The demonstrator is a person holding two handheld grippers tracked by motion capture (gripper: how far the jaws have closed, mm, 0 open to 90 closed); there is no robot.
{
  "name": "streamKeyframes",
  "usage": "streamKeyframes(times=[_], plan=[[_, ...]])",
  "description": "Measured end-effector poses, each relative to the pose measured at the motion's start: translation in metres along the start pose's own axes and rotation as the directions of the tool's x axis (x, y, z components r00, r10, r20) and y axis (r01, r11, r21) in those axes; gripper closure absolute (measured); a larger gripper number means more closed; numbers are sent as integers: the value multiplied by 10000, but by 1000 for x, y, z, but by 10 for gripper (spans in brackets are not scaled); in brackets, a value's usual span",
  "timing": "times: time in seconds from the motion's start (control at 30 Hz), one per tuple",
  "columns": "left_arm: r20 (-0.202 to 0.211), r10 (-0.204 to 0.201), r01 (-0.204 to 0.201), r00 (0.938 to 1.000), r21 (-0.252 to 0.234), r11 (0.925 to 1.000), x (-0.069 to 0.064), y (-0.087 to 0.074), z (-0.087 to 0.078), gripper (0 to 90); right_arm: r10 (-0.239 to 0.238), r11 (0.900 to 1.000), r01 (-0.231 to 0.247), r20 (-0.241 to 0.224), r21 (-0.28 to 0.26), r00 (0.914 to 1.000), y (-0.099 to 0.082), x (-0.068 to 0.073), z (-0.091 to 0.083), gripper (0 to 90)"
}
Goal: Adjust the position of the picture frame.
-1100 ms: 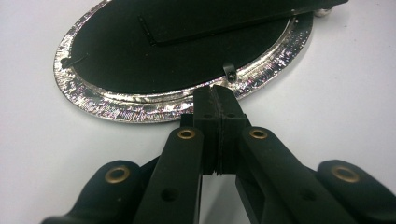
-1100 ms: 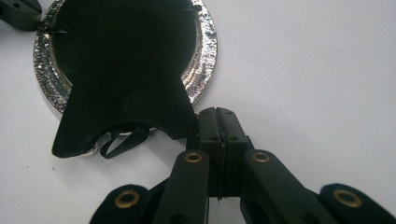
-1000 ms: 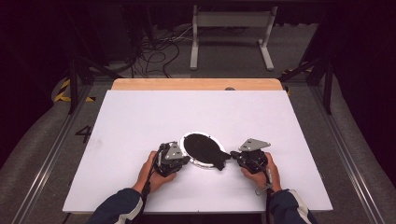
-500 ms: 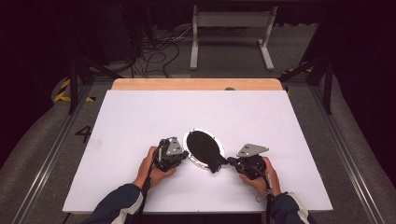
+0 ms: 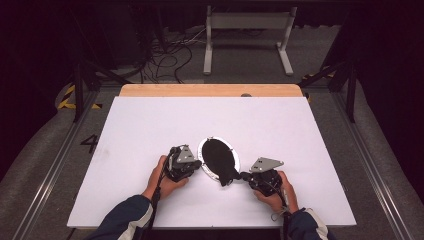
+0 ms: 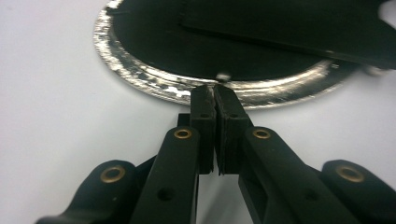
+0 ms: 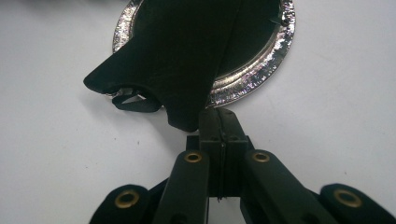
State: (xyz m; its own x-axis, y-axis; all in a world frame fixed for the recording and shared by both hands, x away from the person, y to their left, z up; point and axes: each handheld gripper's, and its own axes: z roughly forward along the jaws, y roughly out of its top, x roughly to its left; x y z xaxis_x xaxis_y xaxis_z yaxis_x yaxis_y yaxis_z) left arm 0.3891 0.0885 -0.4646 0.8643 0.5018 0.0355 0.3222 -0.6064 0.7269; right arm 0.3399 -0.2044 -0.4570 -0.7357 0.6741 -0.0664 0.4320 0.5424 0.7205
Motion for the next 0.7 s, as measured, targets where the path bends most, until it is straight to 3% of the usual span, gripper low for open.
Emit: streamKeyframes(times=[0.07,0.17,0.4,0.53,0.7], plan=[[398,76,-79,9992,84,9999,-4,0,-1,876,24,10000,-24,-58,-5,10000,0,-1,0,900],[400,98,-100,9992,47,9999,-7,1,0,872,66,10000,-66,-122,-30,9999,-1,-2,0,900],[131,134,-134,9998,18,9999,-6,5,4,841,189,9998,-189,-127,-1,9997,-2,0,-2,900],[-73,361,-360,9993,44,9993,-6,8,7,860,176,9998,-176,31,17,9998,-2,4,-2,900],[-66,381,-381,9993,35,9993,-4,10,9,872,162,9999,-162,-32,-3,9999,-2,5,-2,900]])
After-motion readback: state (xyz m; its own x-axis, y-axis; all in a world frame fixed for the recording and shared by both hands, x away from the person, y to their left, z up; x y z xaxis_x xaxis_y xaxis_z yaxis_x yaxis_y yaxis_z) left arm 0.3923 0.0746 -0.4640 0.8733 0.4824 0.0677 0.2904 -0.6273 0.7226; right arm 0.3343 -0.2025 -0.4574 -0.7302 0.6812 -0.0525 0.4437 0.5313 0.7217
